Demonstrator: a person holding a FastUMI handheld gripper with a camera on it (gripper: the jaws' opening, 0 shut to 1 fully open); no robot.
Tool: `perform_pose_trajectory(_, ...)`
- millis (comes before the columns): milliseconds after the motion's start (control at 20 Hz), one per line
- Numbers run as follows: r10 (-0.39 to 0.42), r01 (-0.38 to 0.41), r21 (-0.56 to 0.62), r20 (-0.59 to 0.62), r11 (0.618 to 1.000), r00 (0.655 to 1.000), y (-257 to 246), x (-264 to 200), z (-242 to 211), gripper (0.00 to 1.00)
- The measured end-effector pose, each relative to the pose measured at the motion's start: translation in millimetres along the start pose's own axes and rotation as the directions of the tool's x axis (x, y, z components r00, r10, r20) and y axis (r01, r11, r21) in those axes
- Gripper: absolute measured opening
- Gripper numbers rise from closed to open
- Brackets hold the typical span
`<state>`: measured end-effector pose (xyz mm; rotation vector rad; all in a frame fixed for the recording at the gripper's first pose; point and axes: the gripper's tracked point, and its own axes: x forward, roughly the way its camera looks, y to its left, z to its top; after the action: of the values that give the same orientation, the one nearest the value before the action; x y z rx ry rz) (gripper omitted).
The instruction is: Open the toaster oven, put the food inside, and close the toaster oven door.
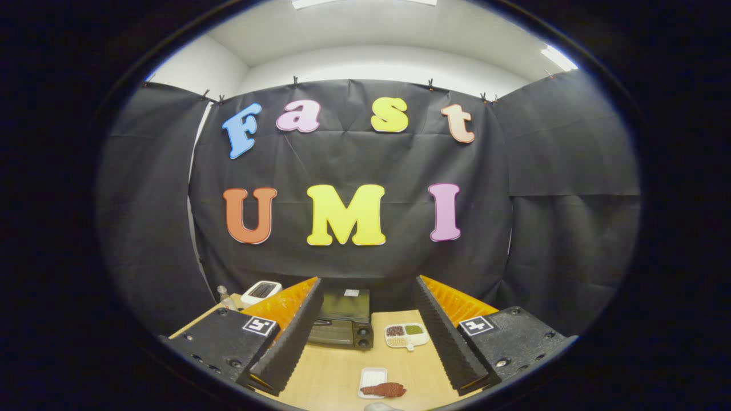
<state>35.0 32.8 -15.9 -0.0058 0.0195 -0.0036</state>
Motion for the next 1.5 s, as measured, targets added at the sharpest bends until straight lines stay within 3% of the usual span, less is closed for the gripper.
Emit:
perform_pose_trajectory(400,0.030,-0.030,0.001,-0.035,1.000,0.999,62.6,61.7,-48.5,1.00)
perform_pose_trajectory(800,0.087,-0.090,-0.005,-0.178,0.996,0.980,140.0,176.8,-161.9,1.00)
perform_pose_trajectory(1100,0.050,-0.055,-0.007,-0.303,0.998,0.952,161.1,263.7,-240.6,1.00)
perform_pose_trajectory(1200,0.018,-0.029,-0.025,-0.343,0.999,0.939,157.9,280.1,-262.7,1.00)
perform_pose_trajectory(1500,0.020,-0.022,-0.002,-0.338,1.000,0.941,158.6,279.4,-265.7,1.00)
